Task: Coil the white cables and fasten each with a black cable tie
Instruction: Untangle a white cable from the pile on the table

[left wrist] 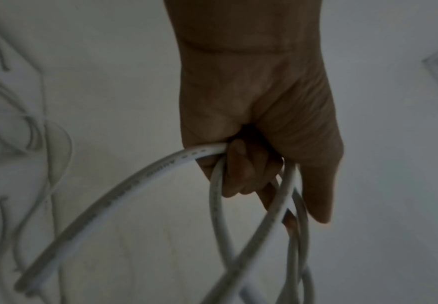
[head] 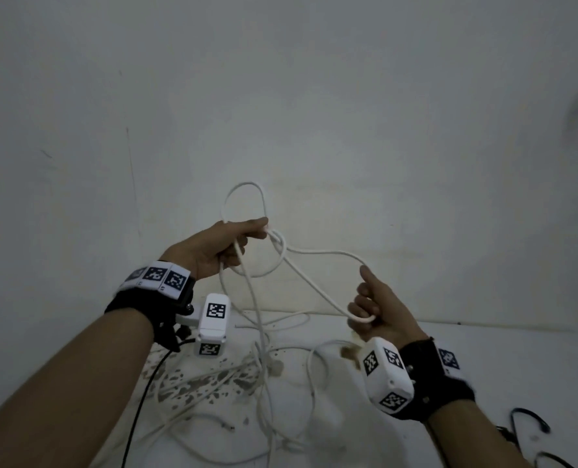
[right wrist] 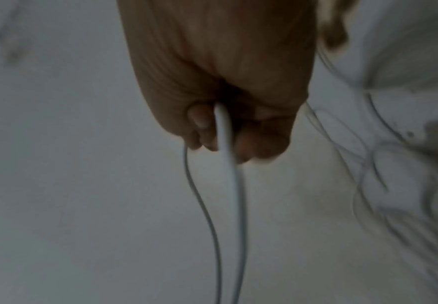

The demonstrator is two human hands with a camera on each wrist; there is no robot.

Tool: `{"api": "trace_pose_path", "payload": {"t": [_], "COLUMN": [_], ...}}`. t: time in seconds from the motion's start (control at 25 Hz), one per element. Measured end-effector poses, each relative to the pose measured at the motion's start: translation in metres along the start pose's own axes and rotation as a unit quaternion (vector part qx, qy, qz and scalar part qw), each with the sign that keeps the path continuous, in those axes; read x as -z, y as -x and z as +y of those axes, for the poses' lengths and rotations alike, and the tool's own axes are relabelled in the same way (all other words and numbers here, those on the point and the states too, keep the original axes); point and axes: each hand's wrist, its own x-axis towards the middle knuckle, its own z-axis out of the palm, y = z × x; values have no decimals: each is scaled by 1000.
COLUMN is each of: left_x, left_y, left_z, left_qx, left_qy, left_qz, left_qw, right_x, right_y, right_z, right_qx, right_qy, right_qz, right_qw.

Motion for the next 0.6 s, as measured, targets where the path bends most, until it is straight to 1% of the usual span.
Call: {"api": "trace_pose_path", "payload": {"t": [0.04,0.08,0.12,0.16,0.2,0.24,0.28,0.32,0.36,0.4,0.44,0.48,0.52,0.56,0.6], "left_x": [10,18,24,27,27,24,19,12,7,0,-7,-14,-20,-25,-28], "left_y": [0,0,0,-1,-1,-1,-2,-3,-5,-7,-9,-11,-11,-11,-11], "left_z": [-4,-9,-12,-16,-19,-22,-24,-26,-29,-30,-31,-30,-29,-28,-27], "left_qx": [21,43,62,73,77,71,51,23,1,-14,-24,-29,-29,-31,-35], "left_qy": [-20,-25,-21,-13,-6,-6,-6,10,53,117,183,239,280,306,326], "left_qz": [-20,-50,-79,-96,-94,-78,-49,-8,28,50,56,53,48,41,34], "left_qw": [999,997,995,993,993,994,997,1000,998,992,981,969,958,951,944], "right_x": [13,26,37,45,48,43,36,27,15,6,-1,-4,-6,-5,-4], "right_y": [-2,-6,-10,-14,-16,-16,-17,-16,-12,-7,-2,2,8,13,19], "right_z": [-7,-13,-21,-27,-34,-41,-48,-54,-54,-49,-41,-31,-21,-11,-4], "right_qx": [47,123,196,253,289,319,322,280,198,111,46,29,44,68,94], "right_qy": [124,284,448,566,630,638,610,541,440,311,168,32,-81,-165,-224], "right_qz": [47,101,157,205,238,259,274,276,249,184,97,7,-89,-186,-263], "right_qw": [990,945,858,757,680,651,670,743,840,926,980,999,992,966,934]}}
